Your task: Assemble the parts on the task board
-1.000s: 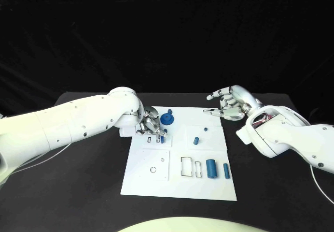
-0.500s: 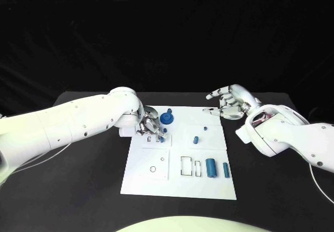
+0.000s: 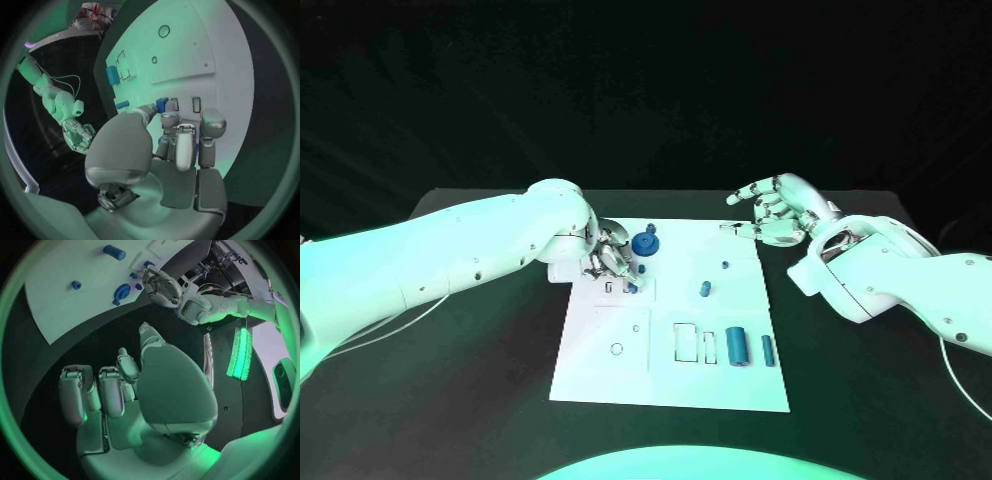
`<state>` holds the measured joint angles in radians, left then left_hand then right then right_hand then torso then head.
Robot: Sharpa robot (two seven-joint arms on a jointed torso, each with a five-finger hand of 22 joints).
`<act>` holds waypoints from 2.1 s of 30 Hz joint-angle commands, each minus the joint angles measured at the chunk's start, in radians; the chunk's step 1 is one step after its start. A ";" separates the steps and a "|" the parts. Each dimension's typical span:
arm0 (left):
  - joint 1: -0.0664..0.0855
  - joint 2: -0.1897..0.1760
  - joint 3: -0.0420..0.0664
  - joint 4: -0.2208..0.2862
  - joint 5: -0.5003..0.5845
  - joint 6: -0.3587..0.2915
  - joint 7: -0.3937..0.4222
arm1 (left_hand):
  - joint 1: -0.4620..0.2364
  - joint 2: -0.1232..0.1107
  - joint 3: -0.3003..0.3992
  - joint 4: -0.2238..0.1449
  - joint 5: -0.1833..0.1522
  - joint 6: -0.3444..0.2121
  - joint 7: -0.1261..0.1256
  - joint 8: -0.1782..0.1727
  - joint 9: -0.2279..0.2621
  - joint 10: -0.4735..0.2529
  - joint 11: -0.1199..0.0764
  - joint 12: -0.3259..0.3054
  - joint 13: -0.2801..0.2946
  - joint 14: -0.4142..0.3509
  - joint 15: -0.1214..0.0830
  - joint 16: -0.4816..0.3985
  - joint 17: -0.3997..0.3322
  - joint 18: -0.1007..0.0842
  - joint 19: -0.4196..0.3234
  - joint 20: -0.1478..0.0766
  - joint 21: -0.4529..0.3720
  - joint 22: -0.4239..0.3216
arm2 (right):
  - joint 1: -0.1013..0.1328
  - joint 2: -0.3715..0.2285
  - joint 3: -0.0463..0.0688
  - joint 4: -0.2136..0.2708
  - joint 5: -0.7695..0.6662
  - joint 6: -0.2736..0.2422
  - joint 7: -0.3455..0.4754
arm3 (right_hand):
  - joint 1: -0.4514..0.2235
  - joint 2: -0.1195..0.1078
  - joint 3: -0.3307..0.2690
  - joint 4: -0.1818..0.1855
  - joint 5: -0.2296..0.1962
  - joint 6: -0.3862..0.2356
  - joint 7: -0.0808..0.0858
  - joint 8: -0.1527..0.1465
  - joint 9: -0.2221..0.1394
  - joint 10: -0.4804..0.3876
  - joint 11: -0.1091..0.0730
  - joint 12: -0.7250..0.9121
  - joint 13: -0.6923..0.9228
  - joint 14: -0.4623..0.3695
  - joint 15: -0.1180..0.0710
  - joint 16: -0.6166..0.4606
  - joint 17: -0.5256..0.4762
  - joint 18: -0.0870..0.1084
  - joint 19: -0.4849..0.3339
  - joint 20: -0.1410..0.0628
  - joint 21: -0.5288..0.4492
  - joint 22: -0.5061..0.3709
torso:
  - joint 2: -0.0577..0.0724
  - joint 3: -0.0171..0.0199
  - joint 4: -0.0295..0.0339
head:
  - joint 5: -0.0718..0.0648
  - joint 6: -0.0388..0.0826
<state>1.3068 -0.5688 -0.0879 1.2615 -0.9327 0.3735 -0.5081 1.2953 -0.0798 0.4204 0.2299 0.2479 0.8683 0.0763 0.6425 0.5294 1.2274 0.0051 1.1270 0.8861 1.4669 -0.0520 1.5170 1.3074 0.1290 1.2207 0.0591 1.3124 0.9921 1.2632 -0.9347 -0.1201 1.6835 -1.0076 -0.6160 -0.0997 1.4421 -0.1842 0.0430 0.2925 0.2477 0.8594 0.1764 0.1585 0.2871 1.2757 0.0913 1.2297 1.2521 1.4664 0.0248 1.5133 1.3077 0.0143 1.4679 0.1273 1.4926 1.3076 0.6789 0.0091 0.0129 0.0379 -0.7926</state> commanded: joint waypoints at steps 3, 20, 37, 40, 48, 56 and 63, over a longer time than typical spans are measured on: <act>-0.003 -0.005 -0.002 0.004 0.058 -0.030 0.004 | -0.007 -0.044 0.251 -0.088 0.006 -0.009 -0.004 0.065 0.076 0.014 -0.009 -0.009 -0.004 0.065 -0.007 0.005 0.142 -0.013 0.005 -0.007 0.011 0.010 | 0.000 0.003 0.000 -0.003 -0.003 0.015 -0.003 | 0.003 0.010 -0.002 0.000 0.004 0.010 -0.002 0.004 0.001 -0.005 -0.002 -0.007 -0.003 0.068 -0.010 -0.006 0.143 0.007 0.060 -0.008 -0.006 0.218 | -0.001 0.0002 0.0004 | 0.001 -0.001; -0.003 -0.059 -0.001 0.058 0.095 -0.079 0.001 | -0.144 -0.082 0.449 -0.195 0.022 -0.011 -0.016 0.125 0.169 0.050 -0.020 0.018 0.030 0.078 -0.018 0.018 0.178 -0.016 0.015 -0.015 0.026 0.030 | 0.000 0.000 0.000 -0.012 -0.003 0.040 -0.009 | 0.001 0.012 0.000 0.000 0.023 0.009 -0.003 0.006 0.000 -0.006 -0.003 -0.011 -0.009 0.067 -0.012 -0.009 0.139 0.008 0.057 -0.010 -0.012 0.215 | -0.001 0.0004 0.0032 | 0.002 -0.003; -0.036 -0.107 -0.001 0.149 -0.161 -0.253 0.017 | -0.159 -0.105 0.483 -0.227 0.039 0.005 -0.022 0.129 0.179 0.070 -0.025 0.031 0.050 0.083 -0.023 0.024 0.192 -0.024 0.041 -0.020 0.045 0.067 | 0.000 -0.004 0.000 -0.010 -0.003 0.038 -0.006 | -0.005 0.012 -0.001 0.001 0.030 0.009 -0.003 0.008 0.000 -0.006 -0.003 -0.012 -0.011 0.068 -0.012 -0.009 0.140 0.008 0.058 -0.010 -0.012 0.215 | -0.002 -0.0007 0.0022 | 0.009 -0.010; -0.045 -0.108 -0.001 0.158 -0.177 -0.275 0.018 | -0.160 -0.107 0.487 -0.229 0.040 0.008 -0.022 0.129 0.180 0.074 -0.026 0.034 0.054 0.084 -0.023 0.024 0.193 -0.025 0.046 -0.020 0.049 0.075 | 0.000 -0.003 0.000 -0.011 -0.003 0.038 -0.006 | -0.008 0.013 -0.002 0.002 0.031 0.009 -0.003 0.008 0.000 -0.006 -0.003 -0.012 -0.012 0.068 -0.012 -0.009 0.140 0.008 0.058 -0.010 -0.013 0.215 | -0.002 -0.0011 0.0016 | 0.009 -0.010; -0.063 -0.107 -0.001 0.166 -0.190 -0.293 0.019 | -0.161 -0.108 0.490 -0.230 0.040 0.010 -0.023 0.129 0.180 0.077 -0.027 0.037 0.057 0.084 -0.024 0.024 0.193 -0.026 0.049 -0.021 0.051 0.079 | -0.001 -0.003 0.000 -0.011 -0.003 0.038 -0.005 | -0.008 0.013 -0.002 0.002 0.031 0.009 -0.003 0.008 0.000 -0.006 -0.003 -0.012 -0.012 0.068 -0.012 -0.009 0.140 0.008 0.058 -0.010 -0.013 0.215 | 0.000 -0.0005 -0.0008 | 0.010 -0.009; -0.067 -0.106 -0.001 0.168 -0.191 -0.268 0.015 | -0.162 -0.109 0.491 -0.230 0.041 0.011 -0.023 0.129 0.180 0.079 -0.027 0.039 0.060 0.084 -0.024 0.024 0.193 -0.026 0.051 -0.021 0.052 0.081 | -0.001 -0.003 0.000 -0.011 -0.003 0.039 -0.006 | -0.008 0.013 -0.002 0.002 0.031 0.009 -0.003 0.008 0.000 -0.006 -0.003 -0.012 -0.012 0.068 -0.012 -0.009 0.140 0.008 0.058 -0.010 -0.013 0.215 | 0.000 0.0001 0.0001 | 0.009 -0.010; -0.067 -0.108 -0.001 0.167 -0.186 -0.212 0.009 | -0.163 -0.111 0.494 -0.232 0.042 0.013 -0.024 0.128 0.180 0.082 -0.027 0.040 0.062 0.085 -0.024 0.025 0.196 -0.027 0.052 -0.021 0.053 0.083 | -0.001 -0.003 0.000 -0.012 -0.003 0.040 -0.007 | -0.008 0.013 -0.002 0.002 0.031 0.009 -0.003 0.008 0.000 -0.006 -0.003 -0.012 -0.012 0.068 -0.012 -0.009 0.140 0.008 0.058 -0.010 -0.013 0.215 | 0.000 0.0002 0.0001 | 0.010 -0.012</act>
<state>1.2450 -0.6778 -0.0852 1.4289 -1.1116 0.1101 -0.4952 1.1283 -0.1979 0.7176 0.1865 0.2855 0.8746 0.0536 0.7748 0.7078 1.2996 -0.0233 1.1611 0.9469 1.4632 -0.0694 1.5373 1.3073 0.1228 1.2670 0.0378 1.3593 1.0741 1.2623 -0.9380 -0.1203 1.6711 -1.0073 -0.5889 -0.1111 1.4369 -0.1790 0.0430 0.2925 0.2769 0.8625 0.1733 0.1623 0.2871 1.2757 0.0914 1.2222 1.2419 1.4665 0.0175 1.5095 1.3081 0.0143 1.4643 0.1237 1.4835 1.3078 0.6792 0.0091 0.0128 0.0476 -0.8037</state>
